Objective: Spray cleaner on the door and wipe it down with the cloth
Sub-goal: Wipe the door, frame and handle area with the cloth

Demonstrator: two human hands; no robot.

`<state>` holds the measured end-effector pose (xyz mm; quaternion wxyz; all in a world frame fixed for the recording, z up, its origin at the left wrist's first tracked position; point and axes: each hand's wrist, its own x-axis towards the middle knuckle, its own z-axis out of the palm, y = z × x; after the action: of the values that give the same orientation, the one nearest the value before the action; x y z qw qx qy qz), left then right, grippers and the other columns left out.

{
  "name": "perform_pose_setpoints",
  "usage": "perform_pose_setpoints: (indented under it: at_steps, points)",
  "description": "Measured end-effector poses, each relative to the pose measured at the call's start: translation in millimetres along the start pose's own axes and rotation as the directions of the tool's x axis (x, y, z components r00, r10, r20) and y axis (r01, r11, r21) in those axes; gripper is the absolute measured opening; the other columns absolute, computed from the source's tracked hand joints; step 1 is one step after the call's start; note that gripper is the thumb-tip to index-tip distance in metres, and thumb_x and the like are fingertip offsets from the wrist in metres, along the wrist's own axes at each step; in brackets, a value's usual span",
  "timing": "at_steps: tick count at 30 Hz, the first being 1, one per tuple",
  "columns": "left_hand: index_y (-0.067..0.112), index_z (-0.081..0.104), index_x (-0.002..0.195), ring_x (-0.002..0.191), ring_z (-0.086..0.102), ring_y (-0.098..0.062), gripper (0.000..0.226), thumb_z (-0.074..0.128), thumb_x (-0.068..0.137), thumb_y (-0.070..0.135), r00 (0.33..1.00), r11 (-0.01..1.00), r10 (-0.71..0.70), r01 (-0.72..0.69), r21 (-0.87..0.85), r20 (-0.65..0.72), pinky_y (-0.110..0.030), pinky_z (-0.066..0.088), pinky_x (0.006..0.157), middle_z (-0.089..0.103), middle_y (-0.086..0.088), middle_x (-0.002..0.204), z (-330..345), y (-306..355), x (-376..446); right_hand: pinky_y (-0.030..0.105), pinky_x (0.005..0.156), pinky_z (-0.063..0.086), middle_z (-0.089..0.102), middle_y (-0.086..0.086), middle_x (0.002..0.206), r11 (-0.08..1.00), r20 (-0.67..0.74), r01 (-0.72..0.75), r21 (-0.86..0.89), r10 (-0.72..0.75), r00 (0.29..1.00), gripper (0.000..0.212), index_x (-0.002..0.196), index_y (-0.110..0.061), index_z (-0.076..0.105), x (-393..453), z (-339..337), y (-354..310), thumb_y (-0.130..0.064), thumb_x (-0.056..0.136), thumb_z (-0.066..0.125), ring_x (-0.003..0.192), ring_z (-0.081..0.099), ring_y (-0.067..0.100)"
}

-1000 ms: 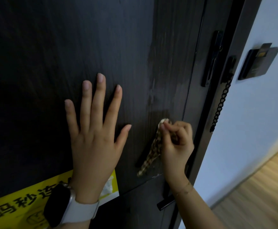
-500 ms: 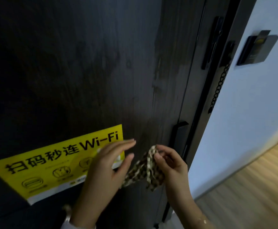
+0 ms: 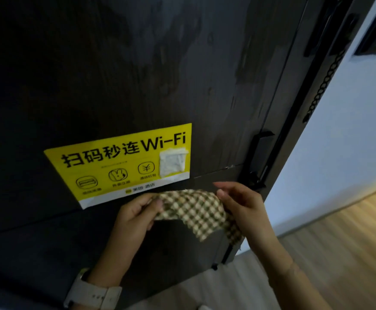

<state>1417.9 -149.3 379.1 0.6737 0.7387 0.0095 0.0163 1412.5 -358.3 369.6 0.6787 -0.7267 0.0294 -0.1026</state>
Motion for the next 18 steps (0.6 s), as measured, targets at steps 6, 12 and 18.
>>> perform_pose_setpoints:
  at_steps: [6, 12, 18]
  points:
    - [0.022, 0.067, 0.086, 0.073, 0.064, 0.005, 0.019, 0.051, 0.096, 0.017, 0.999, 0.991, -0.032, 0.028, -0.128, -0.032, -0.007, 0.047, 0.06, 0.071, 0.019, 0.071, -11.3, 13.4, -8.9, 0.014, 0.077, 0.047, 0.068, -0.01, 0.092, 0.999, 0.324, 0.041, -0.033, -0.028, 0.946, 0.028, 0.118, -0.021, 0.065, -23.2, 19.0, 6.4, -0.033, 0.094, 0.058, 0.091, 0.063, 0.005]
    - [-0.013, 0.062, 0.087, 0.08, 0.059, -0.018, 0.051, 0.058, 0.092, 0.037, 0.994, 0.999, 0.034, -0.038, -0.038, -0.106, -0.03, 0.043, 0.072, 0.065, -0.02, 0.081, -31.7, 9.5, -10.8, 0.03, 0.069, 0.047, 0.051, -0.013, 0.085, 0.93, 0.513, 0.285, -0.232, -0.132, 0.848, 0.067, 0.124, -0.039, 0.048, -28.0, 20.4, 14.5, -0.024, 0.07, 0.086, 0.077, 0.055, 0.009]
    - [0.011, 0.072, 0.08, 0.061, 0.061, 0.004, 0.029, 0.058, 0.091, 0.034, 0.991, 0.992, -0.104, 0.098, -0.079, -0.08, -0.015, 0.044, 0.054, 0.07, 0.012, 0.064, -32.9, 4.2, -16.2, 0.019, 0.073, 0.045, 0.062, -0.006, 0.084, 0.896, 0.362, 0.413, -0.162, -0.335, 0.87, 0.017, 0.079, -0.013, 0.067, -28.0, 43.8, 36.5, -0.025, 0.09, 0.065, 0.08, 0.061, 0.008]
